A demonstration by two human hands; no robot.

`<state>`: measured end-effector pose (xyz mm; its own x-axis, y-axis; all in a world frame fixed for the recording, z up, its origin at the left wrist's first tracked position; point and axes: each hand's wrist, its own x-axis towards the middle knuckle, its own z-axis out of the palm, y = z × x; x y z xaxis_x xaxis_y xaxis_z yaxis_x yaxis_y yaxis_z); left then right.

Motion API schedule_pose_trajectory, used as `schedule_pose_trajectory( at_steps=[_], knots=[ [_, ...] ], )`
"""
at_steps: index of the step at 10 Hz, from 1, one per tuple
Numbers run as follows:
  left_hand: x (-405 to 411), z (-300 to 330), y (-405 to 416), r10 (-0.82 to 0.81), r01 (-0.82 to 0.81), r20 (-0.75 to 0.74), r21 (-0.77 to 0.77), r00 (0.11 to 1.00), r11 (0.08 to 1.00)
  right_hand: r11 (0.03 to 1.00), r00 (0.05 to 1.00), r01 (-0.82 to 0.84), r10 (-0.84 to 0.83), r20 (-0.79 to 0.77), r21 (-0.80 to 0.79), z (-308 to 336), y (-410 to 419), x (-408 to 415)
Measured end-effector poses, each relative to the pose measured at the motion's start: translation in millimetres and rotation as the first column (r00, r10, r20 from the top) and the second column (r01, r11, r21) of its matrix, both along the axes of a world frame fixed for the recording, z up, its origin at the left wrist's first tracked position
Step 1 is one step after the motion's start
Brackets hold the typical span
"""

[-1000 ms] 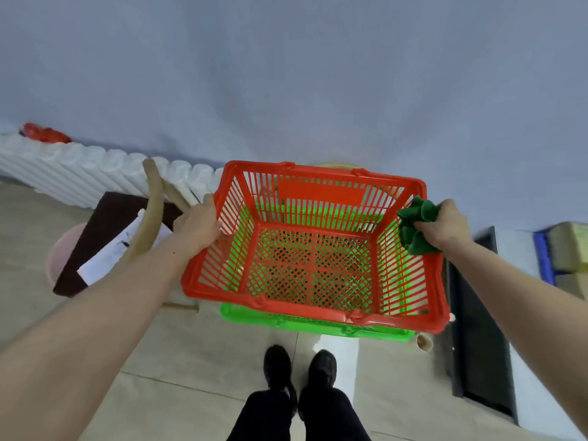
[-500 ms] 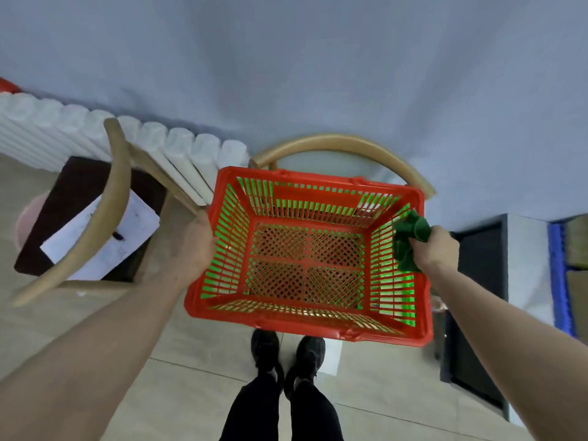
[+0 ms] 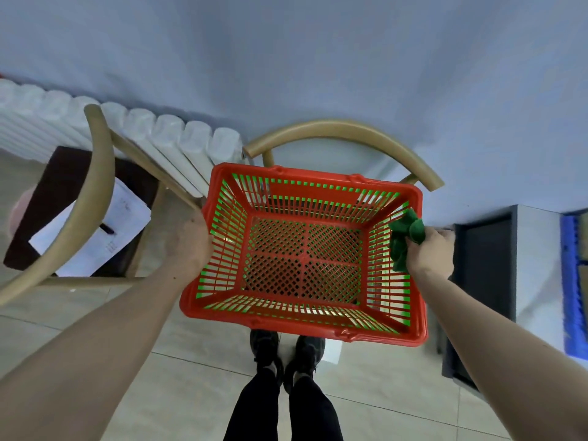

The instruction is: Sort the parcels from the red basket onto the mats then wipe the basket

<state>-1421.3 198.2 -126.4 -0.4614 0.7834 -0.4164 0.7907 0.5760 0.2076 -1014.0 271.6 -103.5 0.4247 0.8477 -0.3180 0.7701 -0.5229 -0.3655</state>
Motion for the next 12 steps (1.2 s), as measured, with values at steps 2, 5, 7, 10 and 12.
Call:
schedule_pose_trajectory(
  at_steps=[2,5,7,10,12],
  knots=[
    [-2.4,-6.6,-7.4,0.010,-0.010,0.012,0.008,1.000,1.000,0.999,0.999,-0.033,0.034,0.031,-0.011,2.4,-0.2,3.0],
    [-2.7,13.4,-10.8,-0.069,0.069,0.009,-0.061,0.998,0.996,0.998,0.997,-0.015,0.010,0.076,0.065,19.9,-3.7,1.9],
    [2.3,28.5,-8.0,-0.097,0.092,-0.055,-0.093,0.994,0.991,0.994,0.999,0.037,-0.033,-0.041,0.102,38.5,3.4,2.3],
    [1.0,49.6,0.5,-0.118,0.110,-0.134,-0.068,0.984,0.992,0.997,0.708,0.076,-0.051,-0.705,0.004,63.6,15.2,22.0],
    [3.7,52.3,-6.0,-0.112,0.107,-0.108,-0.053,0.988,0.993,0.955,0.518,-0.028,-0.238,-0.821,-0.295,86.2,2.7,32.8]
  ],
)
